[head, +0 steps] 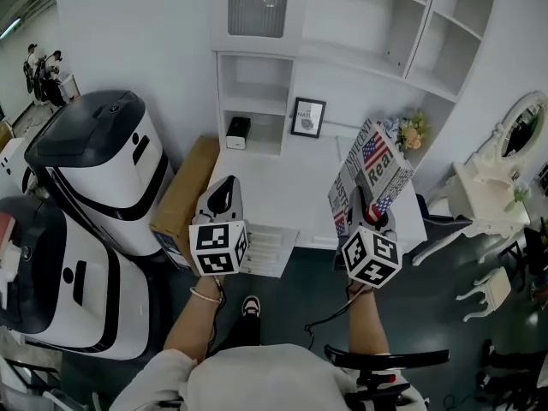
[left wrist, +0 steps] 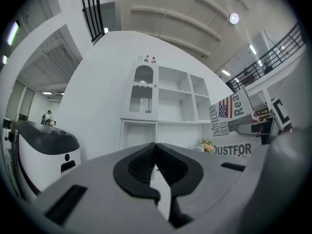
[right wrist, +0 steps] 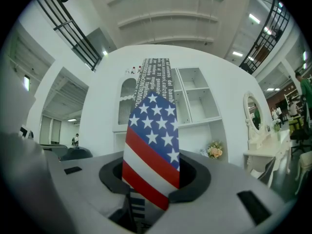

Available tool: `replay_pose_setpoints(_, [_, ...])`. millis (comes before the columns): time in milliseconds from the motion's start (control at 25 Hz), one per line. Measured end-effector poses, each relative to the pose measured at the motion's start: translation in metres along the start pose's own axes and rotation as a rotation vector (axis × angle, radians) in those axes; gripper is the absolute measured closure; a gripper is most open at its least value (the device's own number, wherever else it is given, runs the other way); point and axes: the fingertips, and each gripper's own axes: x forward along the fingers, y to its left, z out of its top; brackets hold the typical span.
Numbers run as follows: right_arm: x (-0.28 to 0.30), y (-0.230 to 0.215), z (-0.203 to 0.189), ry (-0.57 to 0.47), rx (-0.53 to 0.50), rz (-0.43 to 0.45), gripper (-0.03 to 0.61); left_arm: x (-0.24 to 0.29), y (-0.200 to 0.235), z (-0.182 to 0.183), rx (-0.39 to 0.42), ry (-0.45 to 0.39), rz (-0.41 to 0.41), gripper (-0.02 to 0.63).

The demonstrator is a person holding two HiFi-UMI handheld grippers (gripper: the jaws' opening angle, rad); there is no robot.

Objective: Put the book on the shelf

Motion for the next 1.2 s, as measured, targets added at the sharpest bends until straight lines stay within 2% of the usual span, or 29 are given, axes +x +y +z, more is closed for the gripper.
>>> replay_pose_setpoints(360, [0.046, -0.015, 0.003, -0.017, -0.007, -0.017, 0.407, 0.059, -0.002, 0.004, 0.006, -0.023, -0.032, 0.606])
replay_pose_setpoints(840, [0.137, -0.031, 0.014, -0.06, 0.017, -0.046, 0.407, 0.161, 0.007, 0.015, 0.028, -0.04, -0.074, 0.606])
replay_pose_setpoints(1200, [0.192, -0.038, 0.006, -0.042, 0.017, -0.076, 0.407, 0.227, 0.02, 0.011, 0.012, -0.038, -0.1, 0.606])
